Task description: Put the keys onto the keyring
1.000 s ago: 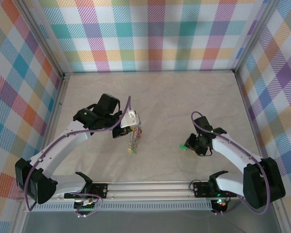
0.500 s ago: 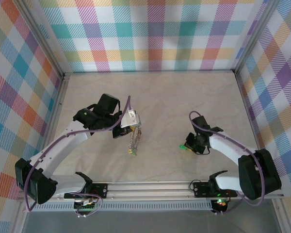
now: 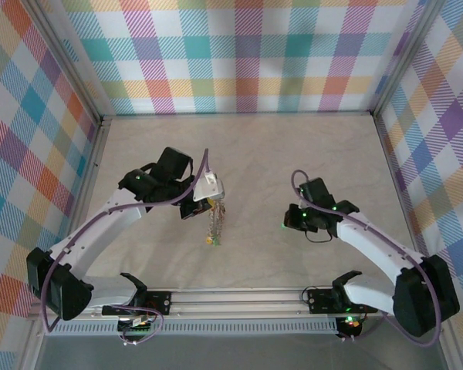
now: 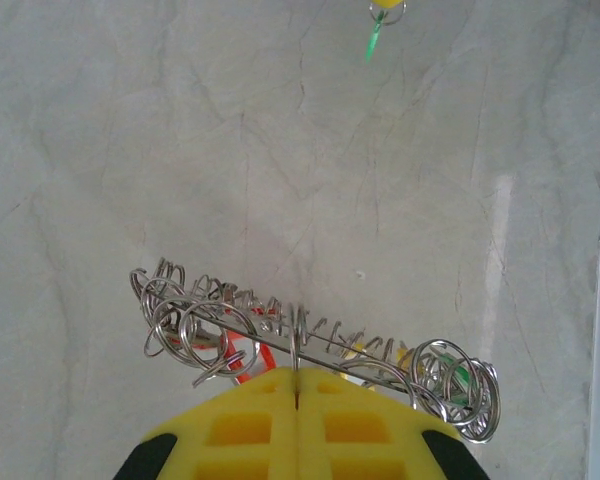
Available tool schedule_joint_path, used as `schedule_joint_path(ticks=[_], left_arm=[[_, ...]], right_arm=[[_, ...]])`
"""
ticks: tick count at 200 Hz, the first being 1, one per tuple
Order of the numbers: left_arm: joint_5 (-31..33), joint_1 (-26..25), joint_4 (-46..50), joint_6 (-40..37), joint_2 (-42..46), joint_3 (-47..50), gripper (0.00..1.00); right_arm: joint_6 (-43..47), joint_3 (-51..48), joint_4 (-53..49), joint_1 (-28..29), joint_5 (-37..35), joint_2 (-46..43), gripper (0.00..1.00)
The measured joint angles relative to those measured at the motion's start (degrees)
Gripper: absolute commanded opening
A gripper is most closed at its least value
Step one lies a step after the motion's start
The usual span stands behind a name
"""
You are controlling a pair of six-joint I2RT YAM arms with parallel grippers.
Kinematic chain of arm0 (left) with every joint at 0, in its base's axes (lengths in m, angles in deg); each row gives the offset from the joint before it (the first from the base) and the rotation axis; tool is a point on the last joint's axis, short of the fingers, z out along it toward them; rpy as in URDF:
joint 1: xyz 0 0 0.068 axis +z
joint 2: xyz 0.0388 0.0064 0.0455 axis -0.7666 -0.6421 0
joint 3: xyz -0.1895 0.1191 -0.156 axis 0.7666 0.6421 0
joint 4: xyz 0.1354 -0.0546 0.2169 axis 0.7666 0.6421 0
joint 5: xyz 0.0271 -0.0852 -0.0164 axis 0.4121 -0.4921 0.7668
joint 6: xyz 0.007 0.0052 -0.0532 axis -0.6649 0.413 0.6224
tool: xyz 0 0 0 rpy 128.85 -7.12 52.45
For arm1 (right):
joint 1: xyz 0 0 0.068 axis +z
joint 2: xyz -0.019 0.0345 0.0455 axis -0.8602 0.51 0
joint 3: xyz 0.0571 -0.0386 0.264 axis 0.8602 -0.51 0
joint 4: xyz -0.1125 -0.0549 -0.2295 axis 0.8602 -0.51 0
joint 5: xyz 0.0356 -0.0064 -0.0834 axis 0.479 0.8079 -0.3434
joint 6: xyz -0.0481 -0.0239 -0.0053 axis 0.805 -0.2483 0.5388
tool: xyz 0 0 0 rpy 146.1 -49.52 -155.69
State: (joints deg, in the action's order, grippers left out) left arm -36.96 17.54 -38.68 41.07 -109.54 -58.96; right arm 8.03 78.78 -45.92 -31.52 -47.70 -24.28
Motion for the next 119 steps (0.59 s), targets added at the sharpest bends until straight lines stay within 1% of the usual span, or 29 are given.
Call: schedule_joint_path(ticks=[16, 35, 72, 90, 119], left_arm=[[-0.3, 0.0, 0.1, 0.6, -0.7, -0.5, 0.0], [-1.0, 0.0, 0.3, 1.3, -0.9, -0.7, 0.0], [-2.6, 0.0, 1.3, 2.2, -0.9, -1.3, 0.0], [-3.3, 0.0, 1.4, 2.1, -0.9, -1.3, 0.0], [-3.7, 0.0, 1.0, 2.1, -0.4, -1.2, 0.0]], right_arm=[[5.4, 2.3, 2.6, 2.6, 1.5, 0.0, 0.0], [12.2, 2.4, 7.2, 5.2, 4.3, -0.3, 0.0], [24.9, -3.3, 22.5, 9.3, 11.8, -4.9, 0.0], [28.9, -4.5, 28.1, 10.3, 15.3, -5.6, 0.0], [33.2, -4.0, 34.3, 12.3, 18.9, -3.4, 0.0]])
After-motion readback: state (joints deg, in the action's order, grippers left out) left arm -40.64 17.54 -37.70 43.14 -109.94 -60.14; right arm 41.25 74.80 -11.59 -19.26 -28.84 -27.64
